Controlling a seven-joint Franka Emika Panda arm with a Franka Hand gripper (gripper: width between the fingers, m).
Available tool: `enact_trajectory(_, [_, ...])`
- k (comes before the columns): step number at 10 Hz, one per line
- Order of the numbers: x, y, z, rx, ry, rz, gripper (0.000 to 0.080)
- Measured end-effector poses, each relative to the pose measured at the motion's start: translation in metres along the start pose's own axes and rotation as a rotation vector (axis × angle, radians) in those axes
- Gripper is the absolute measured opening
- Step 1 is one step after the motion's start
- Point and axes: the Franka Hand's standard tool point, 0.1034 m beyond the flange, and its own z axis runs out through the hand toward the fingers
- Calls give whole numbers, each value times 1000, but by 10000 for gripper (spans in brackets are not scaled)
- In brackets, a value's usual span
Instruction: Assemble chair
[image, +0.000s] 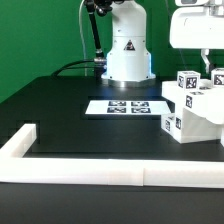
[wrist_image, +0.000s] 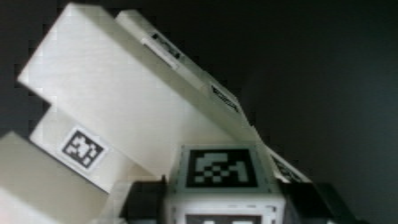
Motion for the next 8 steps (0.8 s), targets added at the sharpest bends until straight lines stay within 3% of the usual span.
enact_trajectory(6, [-4, -3, 0, 21, -32, 429, 288])
enact_trajectory(8, [-4, -4, 1, 22, -35, 435, 288])
